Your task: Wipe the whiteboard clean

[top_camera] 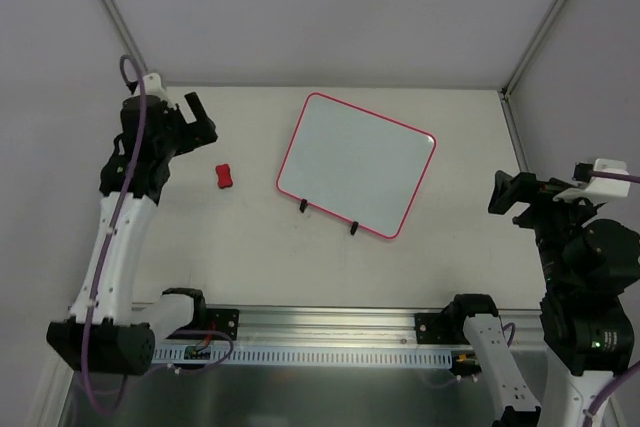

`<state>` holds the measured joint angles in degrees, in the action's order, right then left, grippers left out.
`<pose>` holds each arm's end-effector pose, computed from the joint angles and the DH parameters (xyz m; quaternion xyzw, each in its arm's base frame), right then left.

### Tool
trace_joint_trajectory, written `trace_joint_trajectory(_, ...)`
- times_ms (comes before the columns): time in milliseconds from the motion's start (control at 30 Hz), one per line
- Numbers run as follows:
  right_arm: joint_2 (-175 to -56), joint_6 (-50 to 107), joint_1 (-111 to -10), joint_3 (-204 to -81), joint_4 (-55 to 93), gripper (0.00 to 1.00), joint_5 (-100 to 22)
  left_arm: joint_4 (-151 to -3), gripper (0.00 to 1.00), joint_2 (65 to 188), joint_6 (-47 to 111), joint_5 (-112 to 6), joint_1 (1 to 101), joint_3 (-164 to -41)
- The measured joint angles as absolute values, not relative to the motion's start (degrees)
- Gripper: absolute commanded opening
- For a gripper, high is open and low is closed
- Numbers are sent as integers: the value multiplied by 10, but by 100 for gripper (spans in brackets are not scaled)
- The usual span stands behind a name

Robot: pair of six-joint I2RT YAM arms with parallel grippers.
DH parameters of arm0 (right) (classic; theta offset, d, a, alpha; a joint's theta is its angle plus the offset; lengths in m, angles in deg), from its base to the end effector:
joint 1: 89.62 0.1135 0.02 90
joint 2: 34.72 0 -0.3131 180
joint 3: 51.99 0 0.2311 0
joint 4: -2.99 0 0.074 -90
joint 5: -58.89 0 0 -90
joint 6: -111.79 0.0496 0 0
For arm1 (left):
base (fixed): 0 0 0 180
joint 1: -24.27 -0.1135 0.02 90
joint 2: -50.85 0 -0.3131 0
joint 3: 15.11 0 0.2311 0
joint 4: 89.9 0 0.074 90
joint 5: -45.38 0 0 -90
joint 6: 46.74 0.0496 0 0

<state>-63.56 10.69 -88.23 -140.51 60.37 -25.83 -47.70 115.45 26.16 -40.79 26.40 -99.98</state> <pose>-0.0142 -0.0049 0.4690 -0.0423 0.6915 -0.0928 0.7151 0.2170 -0.0048 0.4303 -0.1264 0.8187 -0.0661 0.5562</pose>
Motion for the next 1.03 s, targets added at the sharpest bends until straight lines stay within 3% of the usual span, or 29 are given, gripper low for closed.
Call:
trace_joint_trajectory(100,-643,87,-866,-1452,604,99,-230,-463,99,1041,272,-411,264,-1034)
trace_joint_trajectory(300,-655,50,-841,-1521,603,99,-201,-436,99,932,300,-411,264,-1146)
trace_joint_trajectory(600,-656,23,-831,-1553,603,99,-180,-404,99,912,324,-396,267,-1275)
trace_joint_trajectory(1033,-654,0,-820,-1588,600,99,-176,-381,99,899,348,-370,296,-1283)
